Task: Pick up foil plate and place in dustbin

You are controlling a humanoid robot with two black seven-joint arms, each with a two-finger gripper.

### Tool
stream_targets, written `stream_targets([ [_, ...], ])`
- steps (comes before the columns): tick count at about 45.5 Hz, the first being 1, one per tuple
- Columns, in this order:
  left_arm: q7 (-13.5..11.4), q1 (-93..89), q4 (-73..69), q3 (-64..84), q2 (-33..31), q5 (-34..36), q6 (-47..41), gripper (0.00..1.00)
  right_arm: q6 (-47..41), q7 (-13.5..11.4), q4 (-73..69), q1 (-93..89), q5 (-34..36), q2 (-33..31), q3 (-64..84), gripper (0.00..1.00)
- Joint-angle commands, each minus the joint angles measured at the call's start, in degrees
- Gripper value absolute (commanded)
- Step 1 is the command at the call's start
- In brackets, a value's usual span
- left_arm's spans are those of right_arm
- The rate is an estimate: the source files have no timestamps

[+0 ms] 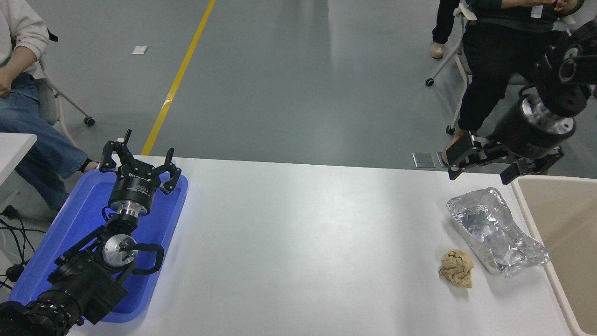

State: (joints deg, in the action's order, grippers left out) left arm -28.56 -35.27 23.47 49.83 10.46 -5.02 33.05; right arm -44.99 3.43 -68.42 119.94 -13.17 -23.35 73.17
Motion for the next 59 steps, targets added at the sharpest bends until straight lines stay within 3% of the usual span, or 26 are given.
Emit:
stream_targets([
  [1, 0.0, 0.0, 0.0, 0.0, 0.0, 0.0, 0.0, 1.00, 2.3, 0.0, 7.4, -5.8, -0.1, -0.3, 1.1, 1.00],
  [16, 0.0, 0.0, 0.0, 0.0, 0.0, 0.0, 0.0, 1.00, 11.1, 0.2, 12.8, -14.2, -2.6, -0.8, 0.8, 1.00],
  [36, 0.0, 0.0, 0.0, 0.0, 0.0, 0.0, 0.0, 1.00, 25.5, 0.5, 16.9, -24.7, -18.8, -0.8, -1.6, 1.00],
  [59, 0.0, 0.0, 0.0, 0.0, 0.0, 0.0, 0.0, 1.00, 35.0, 1.0, 26.1, -40.0, -20.7, -0.8, -1.6, 1.00],
])
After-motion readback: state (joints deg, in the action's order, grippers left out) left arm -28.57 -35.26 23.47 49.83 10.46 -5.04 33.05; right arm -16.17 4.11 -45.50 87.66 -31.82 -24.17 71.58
